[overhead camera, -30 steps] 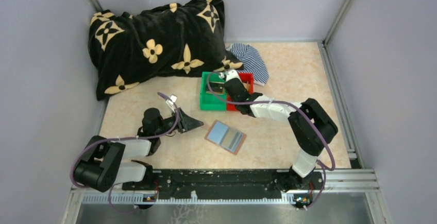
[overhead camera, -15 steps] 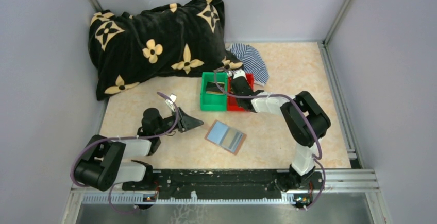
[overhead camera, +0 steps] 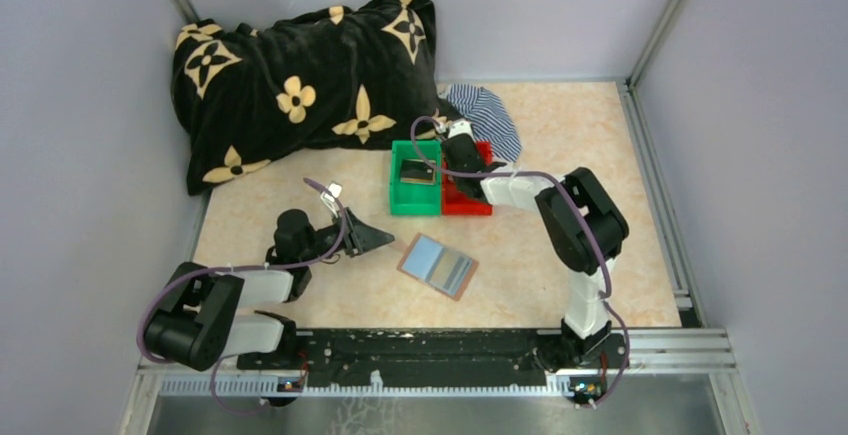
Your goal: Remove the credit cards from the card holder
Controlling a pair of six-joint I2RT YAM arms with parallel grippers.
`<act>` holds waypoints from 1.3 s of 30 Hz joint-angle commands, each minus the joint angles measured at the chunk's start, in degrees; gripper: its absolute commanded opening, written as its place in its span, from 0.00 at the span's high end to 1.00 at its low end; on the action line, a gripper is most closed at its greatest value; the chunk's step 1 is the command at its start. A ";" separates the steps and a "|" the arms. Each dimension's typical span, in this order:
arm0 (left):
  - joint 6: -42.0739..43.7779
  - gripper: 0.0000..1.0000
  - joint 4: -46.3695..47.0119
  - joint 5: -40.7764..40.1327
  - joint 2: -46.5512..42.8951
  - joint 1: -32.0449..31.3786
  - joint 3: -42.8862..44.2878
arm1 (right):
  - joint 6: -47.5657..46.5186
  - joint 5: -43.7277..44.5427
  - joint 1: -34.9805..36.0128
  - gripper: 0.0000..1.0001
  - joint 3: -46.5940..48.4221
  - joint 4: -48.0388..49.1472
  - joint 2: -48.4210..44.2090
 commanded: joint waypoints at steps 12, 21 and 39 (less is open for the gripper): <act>0.55 0.74 2.09 1.06 1.96 0.72 1.73 | 0.07 -0.90 -0.35 1.00 -1.38 2.82 -6.64; 3.51 0.50 -3.34 -3.37 0.91 0.54 2.55 | 2.14 0.87 2.02 0.87 -7.73 0.86 -21.49; 19.04 0.52 -23.22 -15.10 2.42 -7.33 6.93 | 19.93 12.16 35.24 0.61 -34.20 -4.88 -47.80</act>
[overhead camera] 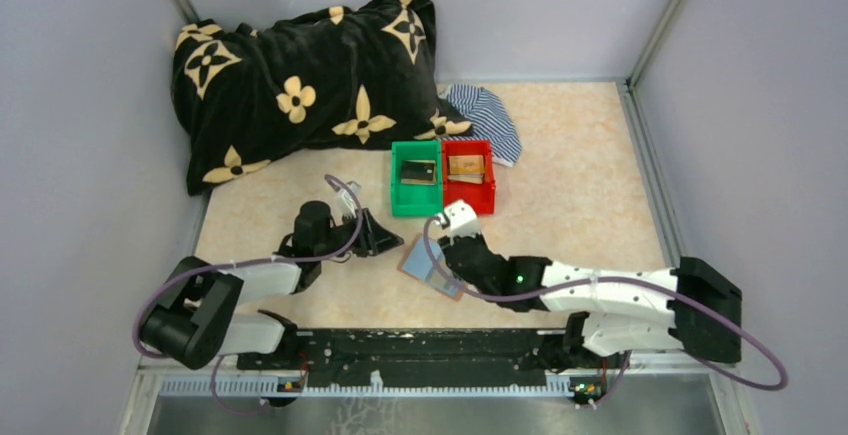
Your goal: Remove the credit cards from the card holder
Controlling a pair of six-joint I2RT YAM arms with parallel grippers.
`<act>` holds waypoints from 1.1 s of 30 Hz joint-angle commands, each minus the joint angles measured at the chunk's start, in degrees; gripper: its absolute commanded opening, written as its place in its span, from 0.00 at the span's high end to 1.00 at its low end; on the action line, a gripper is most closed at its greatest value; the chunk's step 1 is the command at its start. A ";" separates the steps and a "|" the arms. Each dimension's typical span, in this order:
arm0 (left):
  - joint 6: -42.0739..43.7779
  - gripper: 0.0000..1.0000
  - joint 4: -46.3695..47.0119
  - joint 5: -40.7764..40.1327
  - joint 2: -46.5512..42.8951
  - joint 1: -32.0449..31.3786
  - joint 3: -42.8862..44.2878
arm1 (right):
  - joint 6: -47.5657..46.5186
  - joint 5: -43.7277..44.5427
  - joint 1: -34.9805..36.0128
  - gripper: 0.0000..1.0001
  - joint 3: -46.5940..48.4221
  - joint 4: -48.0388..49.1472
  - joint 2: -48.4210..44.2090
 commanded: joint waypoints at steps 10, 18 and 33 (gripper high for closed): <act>3.58 0.54 -4.26 -4.57 9.83 -0.89 3.29 | 5.07 -6.23 10.68 1.00 -6.22 -3.21 -7.30; 2.16 0.57 -4.07 -5.30 12.37 -0.93 4.04 | 3.97 -13.39 13.04 1.00 -5.91 4.08 0.60; 1.75 0.57 -9.69 -3.10 5.54 -1.43 1.37 | 9.84 -14.90 11.17 1.00 -12.96 6.65 4.45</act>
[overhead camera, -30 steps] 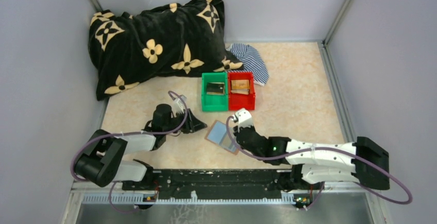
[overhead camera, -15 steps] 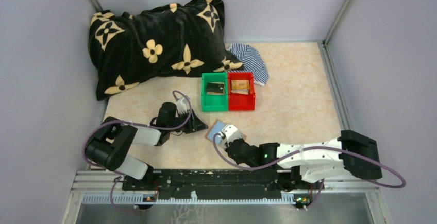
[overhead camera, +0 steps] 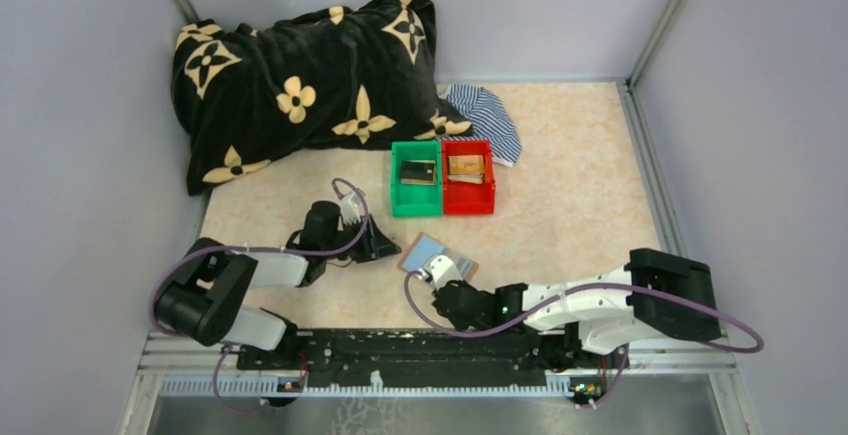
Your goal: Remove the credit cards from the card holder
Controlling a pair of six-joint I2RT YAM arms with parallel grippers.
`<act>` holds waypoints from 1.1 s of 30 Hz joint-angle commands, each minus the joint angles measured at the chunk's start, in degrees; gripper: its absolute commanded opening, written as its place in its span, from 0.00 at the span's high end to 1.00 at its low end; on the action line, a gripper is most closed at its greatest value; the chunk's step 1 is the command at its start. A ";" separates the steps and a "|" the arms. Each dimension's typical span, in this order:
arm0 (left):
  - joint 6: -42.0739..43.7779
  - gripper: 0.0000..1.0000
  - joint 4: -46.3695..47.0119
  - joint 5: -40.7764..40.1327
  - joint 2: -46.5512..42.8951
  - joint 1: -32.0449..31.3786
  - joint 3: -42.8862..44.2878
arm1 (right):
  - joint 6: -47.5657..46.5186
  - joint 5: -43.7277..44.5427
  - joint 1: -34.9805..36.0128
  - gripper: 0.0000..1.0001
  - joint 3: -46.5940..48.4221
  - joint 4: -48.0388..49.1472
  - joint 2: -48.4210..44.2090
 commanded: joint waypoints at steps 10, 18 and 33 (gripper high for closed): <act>-5.01 0.57 -0.44 -1.38 -4.27 -8.41 -3.39 | 4.73 -2.04 -12.66 1.00 -9.90 1.29 -12.55; -3.66 0.58 -12.07 -3.38 -15.79 -9.40 -0.50 | 3.58 -1.49 -16.41 1.00 -7.18 -4.30 -18.19; 2.64 0.56 -13.91 1.94 -2.90 -9.47 11.60 | 0.29 -11.68 -25.84 0.48 0.51 1.90 -12.87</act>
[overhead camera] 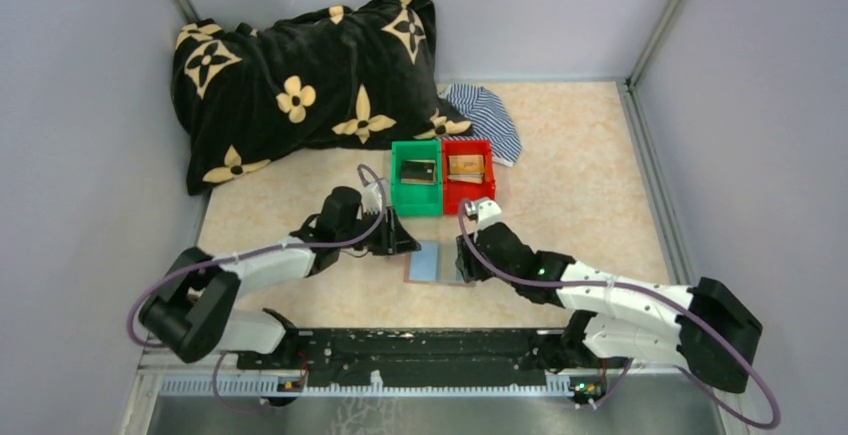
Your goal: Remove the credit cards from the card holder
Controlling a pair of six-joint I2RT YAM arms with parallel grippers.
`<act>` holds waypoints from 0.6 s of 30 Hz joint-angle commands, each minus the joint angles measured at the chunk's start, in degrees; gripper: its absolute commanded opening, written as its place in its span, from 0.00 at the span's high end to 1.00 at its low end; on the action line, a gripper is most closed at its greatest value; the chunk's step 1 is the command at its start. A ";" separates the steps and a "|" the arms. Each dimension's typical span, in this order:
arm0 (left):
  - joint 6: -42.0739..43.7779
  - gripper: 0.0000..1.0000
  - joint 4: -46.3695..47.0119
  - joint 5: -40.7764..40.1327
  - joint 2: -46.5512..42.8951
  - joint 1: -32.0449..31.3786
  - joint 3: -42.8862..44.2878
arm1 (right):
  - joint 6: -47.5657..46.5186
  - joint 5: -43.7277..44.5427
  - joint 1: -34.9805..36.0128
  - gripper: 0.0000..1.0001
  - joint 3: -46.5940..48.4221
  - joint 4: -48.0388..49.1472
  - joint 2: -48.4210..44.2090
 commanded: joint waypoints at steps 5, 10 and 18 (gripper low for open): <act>1.96 0.57 3.35 2.23 10.71 -0.21 -0.02 | 0.84 -7.34 -0.90 0.50 1.35 8.31 7.76; 2.85 0.57 3.44 0.28 13.35 -0.23 -1.38 | 0.84 -8.46 -0.86 0.57 1.37 9.88 9.88; 2.60 0.58 4.91 1.24 15.85 -0.18 -1.38 | 1.13 -9.72 -1.10 0.59 0.98 12.54 15.48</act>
